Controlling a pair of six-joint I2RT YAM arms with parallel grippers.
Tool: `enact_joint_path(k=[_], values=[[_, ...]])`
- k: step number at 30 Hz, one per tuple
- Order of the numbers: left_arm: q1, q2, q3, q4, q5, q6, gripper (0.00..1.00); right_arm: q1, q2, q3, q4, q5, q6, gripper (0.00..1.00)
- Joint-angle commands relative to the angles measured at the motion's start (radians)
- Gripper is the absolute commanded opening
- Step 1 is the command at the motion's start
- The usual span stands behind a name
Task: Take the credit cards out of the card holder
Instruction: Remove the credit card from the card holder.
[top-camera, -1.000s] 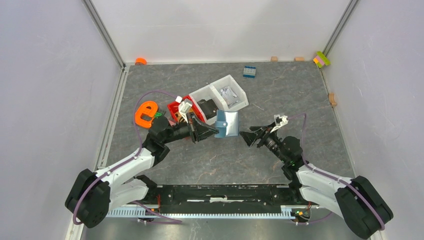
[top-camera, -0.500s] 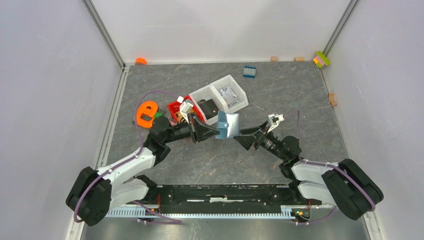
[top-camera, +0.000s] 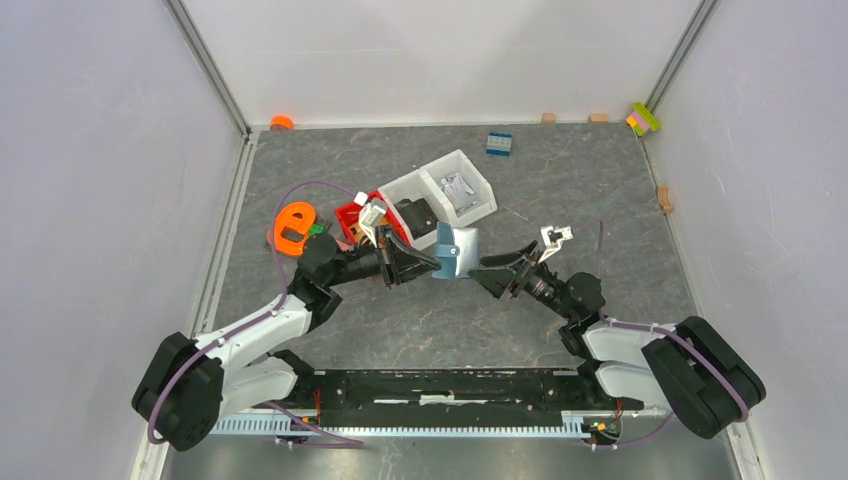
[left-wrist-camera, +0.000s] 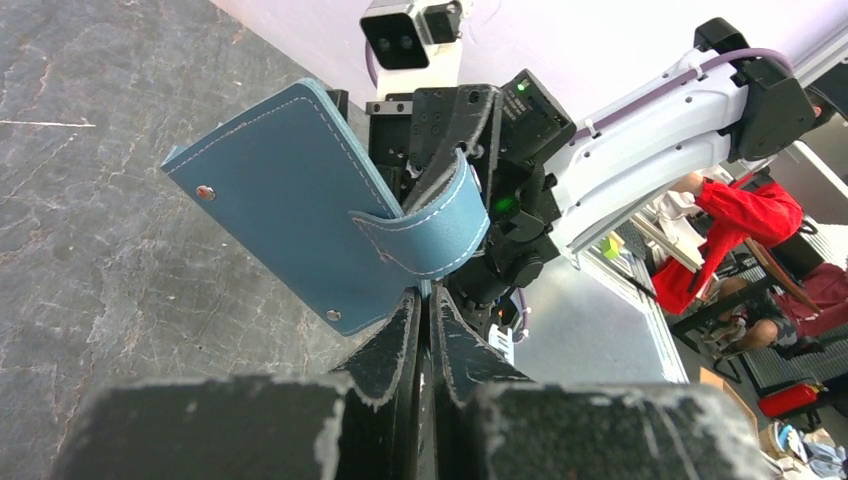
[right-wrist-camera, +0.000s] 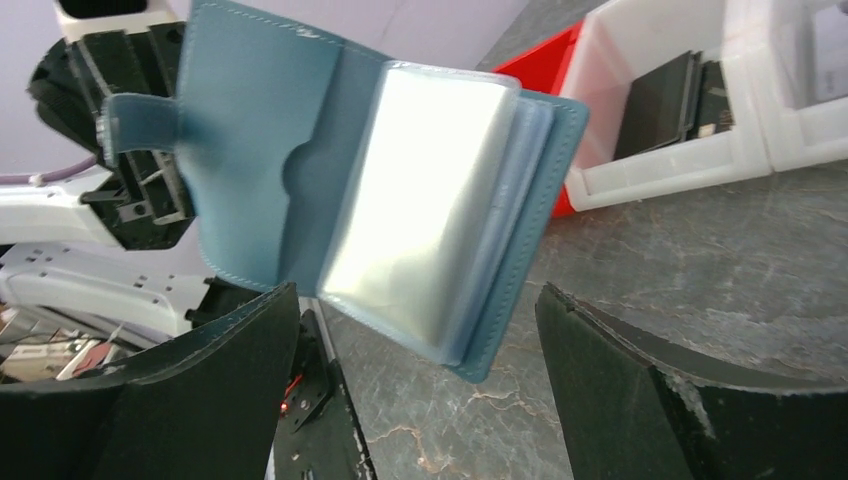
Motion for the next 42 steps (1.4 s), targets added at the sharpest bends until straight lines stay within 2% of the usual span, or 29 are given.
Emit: enact_joint_path(k=[1, 6, 9, 12, 15, 19, 23, 25, 27, 30, 33, 36, 42], values=[[-0.009, -0.019, -0.001, 0.107, 0.042, -0.039, 0.10, -0.005, -0.046, 0.009, -0.122, 0.091, -0.042, 0.92], [-0.015, -0.023, -0.014, 0.167, 0.063, -0.059, 0.10, -0.005, 0.000, 0.014, -0.054, 0.043, 0.003, 0.92], [-0.017, -0.018, -0.012, 0.163, 0.060, -0.056, 0.11, -0.005, 0.065, 0.008, 0.139, -0.046, 0.078, 0.89], [-0.016, -0.006, -0.007, 0.161, 0.061, -0.061, 0.11, -0.005, 0.131, 0.008, 0.323, -0.116, 0.157, 0.79], [-0.018, -0.009, -0.003, 0.121, 0.037, -0.038, 0.11, -0.005, 0.168, 0.004, 0.437, -0.142, 0.203, 0.70], [-0.017, -0.019, 0.031, -0.076, -0.055, 0.040, 0.10, -0.009, 0.155, -0.003, 0.431, -0.136, 0.184, 0.49], [-0.015, 0.020, 0.056, -0.140, -0.092, 0.052, 0.10, -0.015, 0.083, -0.009, 0.277, -0.089, 0.091, 0.39], [-0.015, 0.046, 0.083, -0.216, -0.119, 0.070, 0.10, -0.016, 0.031, 0.002, 0.114, -0.041, 0.014, 0.34], [-0.015, 0.080, 0.108, -0.271, -0.142, 0.083, 0.10, -0.016, -0.020, 0.042, -0.143, 0.024, -0.091, 0.23], [-0.016, 0.137, 0.138, -0.312, -0.137, 0.082, 0.11, -0.016, -0.060, 0.108, -0.470, 0.158, -0.206, 0.16], [-0.015, 0.203, 0.182, -0.410, -0.172, 0.104, 0.14, -0.015, -0.053, 0.142, -0.542, 0.179, -0.243, 0.13], [-0.015, 0.274, 0.216, -0.444, -0.163, 0.102, 0.21, -0.014, -0.031, 0.156, -0.563, 0.173, -0.243, 0.12], [-0.015, 0.406, 0.274, -0.521, -0.180, 0.105, 0.30, -0.007, 0.019, 0.221, -0.704, 0.221, -0.294, 0.12]])
